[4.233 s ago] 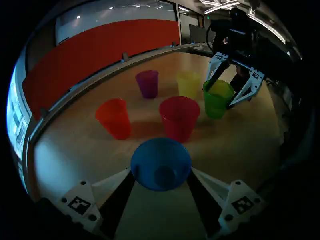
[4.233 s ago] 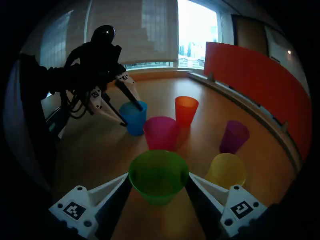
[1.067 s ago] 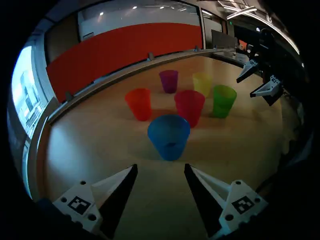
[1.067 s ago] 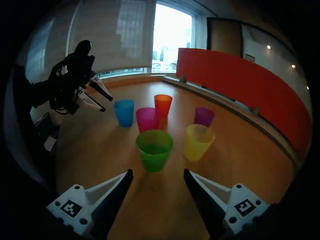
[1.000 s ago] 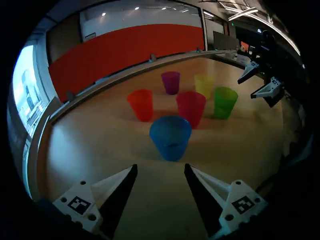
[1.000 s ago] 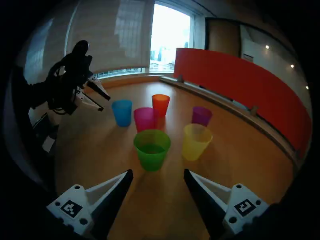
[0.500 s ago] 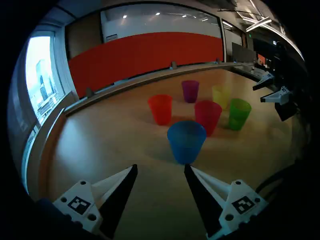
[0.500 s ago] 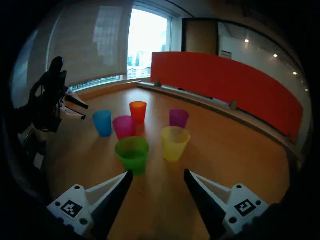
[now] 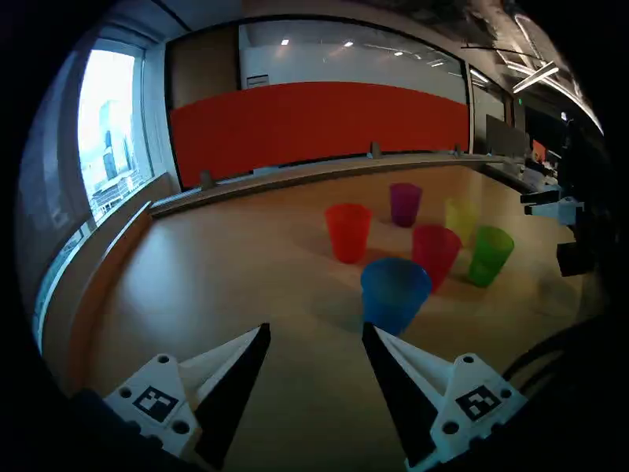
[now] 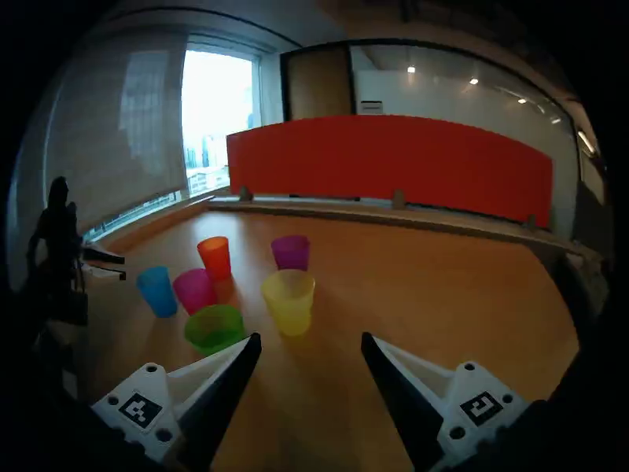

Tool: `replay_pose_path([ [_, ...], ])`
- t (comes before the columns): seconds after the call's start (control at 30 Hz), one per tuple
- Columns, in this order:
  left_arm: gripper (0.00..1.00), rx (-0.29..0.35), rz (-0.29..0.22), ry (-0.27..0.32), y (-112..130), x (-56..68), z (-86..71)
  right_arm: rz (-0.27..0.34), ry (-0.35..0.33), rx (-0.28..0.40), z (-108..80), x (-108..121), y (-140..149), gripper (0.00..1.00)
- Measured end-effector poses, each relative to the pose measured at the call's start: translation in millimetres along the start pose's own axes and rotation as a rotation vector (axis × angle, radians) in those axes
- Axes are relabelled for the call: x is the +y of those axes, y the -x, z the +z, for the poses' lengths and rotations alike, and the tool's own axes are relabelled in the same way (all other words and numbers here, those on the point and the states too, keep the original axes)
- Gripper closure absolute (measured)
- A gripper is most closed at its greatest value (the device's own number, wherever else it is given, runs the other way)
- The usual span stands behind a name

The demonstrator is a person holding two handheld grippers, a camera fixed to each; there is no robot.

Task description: Pour water

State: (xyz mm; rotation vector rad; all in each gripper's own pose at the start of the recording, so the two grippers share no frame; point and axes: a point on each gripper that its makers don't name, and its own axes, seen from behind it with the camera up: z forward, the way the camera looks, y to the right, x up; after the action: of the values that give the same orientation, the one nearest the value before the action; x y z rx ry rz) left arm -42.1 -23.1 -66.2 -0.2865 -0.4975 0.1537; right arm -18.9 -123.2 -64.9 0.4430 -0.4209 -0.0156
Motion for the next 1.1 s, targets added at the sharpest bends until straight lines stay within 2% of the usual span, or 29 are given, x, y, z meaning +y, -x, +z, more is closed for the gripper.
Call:
replay_pose_path([
  [0.2,0.13,0.047,-0.023,-0.045,-10.1,-11.2,-0.9,0.058,0.039,0.032,0.5,10.6,-3.8,0.01],
  [0.6,0.13,0.166,-0.098,-0.088,-39.0,-17.5,-1.7,0.077,0.146,0.137,-4.4,26.8,-26.3,0.01],
  [0.9,0.13,0.301,-0.116,-0.151,-74.8,-28.9,-15.6,0.075,0.228,0.256,-14.7,43.7,-49.9,0.01],
  [1.1,0.13,0.373,-0.123,-0.193,-94.1,-34.4,-25.7,0.097,0.283,0.34,-22.7,56.3,-64.9,0.01],
])
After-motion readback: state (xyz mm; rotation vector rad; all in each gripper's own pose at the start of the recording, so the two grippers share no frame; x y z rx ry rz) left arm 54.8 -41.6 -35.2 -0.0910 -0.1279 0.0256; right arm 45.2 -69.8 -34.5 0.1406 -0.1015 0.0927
